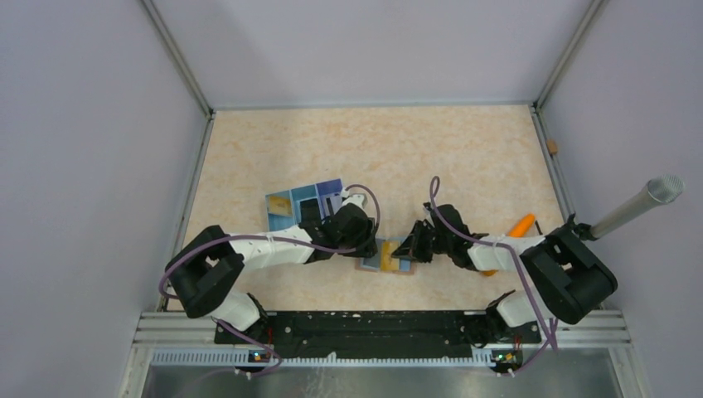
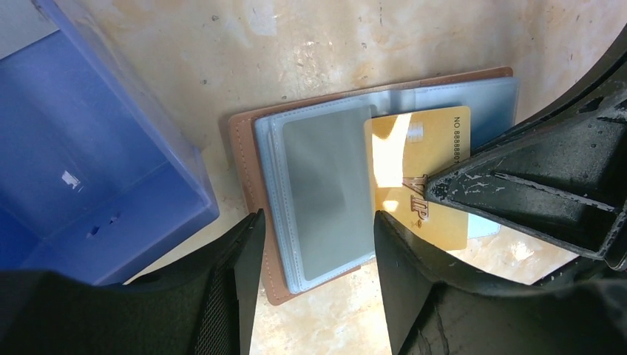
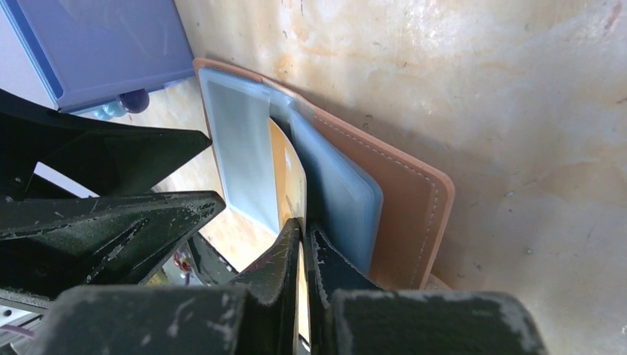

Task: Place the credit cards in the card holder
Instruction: Insert the credit card into the card holder.

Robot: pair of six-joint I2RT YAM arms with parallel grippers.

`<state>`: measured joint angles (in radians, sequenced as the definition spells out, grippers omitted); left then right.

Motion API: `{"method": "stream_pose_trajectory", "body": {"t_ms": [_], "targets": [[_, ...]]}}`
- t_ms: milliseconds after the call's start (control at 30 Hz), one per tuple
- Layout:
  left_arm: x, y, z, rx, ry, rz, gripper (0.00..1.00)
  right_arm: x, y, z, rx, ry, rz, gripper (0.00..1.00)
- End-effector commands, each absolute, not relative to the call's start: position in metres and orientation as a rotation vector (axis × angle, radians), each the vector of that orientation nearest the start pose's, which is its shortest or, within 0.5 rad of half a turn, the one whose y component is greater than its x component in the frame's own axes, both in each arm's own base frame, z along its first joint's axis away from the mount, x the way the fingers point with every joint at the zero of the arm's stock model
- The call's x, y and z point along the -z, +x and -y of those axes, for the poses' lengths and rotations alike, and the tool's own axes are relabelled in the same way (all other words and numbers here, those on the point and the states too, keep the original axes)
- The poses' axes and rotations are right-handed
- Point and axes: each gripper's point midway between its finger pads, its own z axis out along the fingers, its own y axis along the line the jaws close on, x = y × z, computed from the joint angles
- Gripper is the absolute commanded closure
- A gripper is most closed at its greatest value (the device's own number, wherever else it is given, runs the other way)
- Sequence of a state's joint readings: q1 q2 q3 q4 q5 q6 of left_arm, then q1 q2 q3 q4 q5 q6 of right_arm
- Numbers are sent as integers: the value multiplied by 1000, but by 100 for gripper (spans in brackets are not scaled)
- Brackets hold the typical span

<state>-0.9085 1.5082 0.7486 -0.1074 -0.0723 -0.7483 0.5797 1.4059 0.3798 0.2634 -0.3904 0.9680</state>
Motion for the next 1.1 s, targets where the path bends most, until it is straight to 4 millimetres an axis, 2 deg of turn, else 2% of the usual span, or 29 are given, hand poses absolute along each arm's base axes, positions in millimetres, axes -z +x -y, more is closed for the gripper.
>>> {"method": "stream_pose_trajectory", "body": {"t_ms": [0,133,367,667,867,1067], "targets": [[-8,191,265,459,140,-2677,40,-6,210,-234,-999,346,-2590,100],[-8,189,260,455,106,-2670,41,-2,212,-233,-974,344,-2595,100],[-28,190,265,552,79,-2590,38,3,215,-229,-936,354,-2587,100],[-19,196,280,594,51,-2594,38,3,221,-221,-859,336,-2579,100],[-15,200,276,542,46,-2592,42,4,222,-215,-805,325,-2580,100],[-5,194,275,552,44,-2622,52,6,218,-226,-823,310,-2587,100]]}}
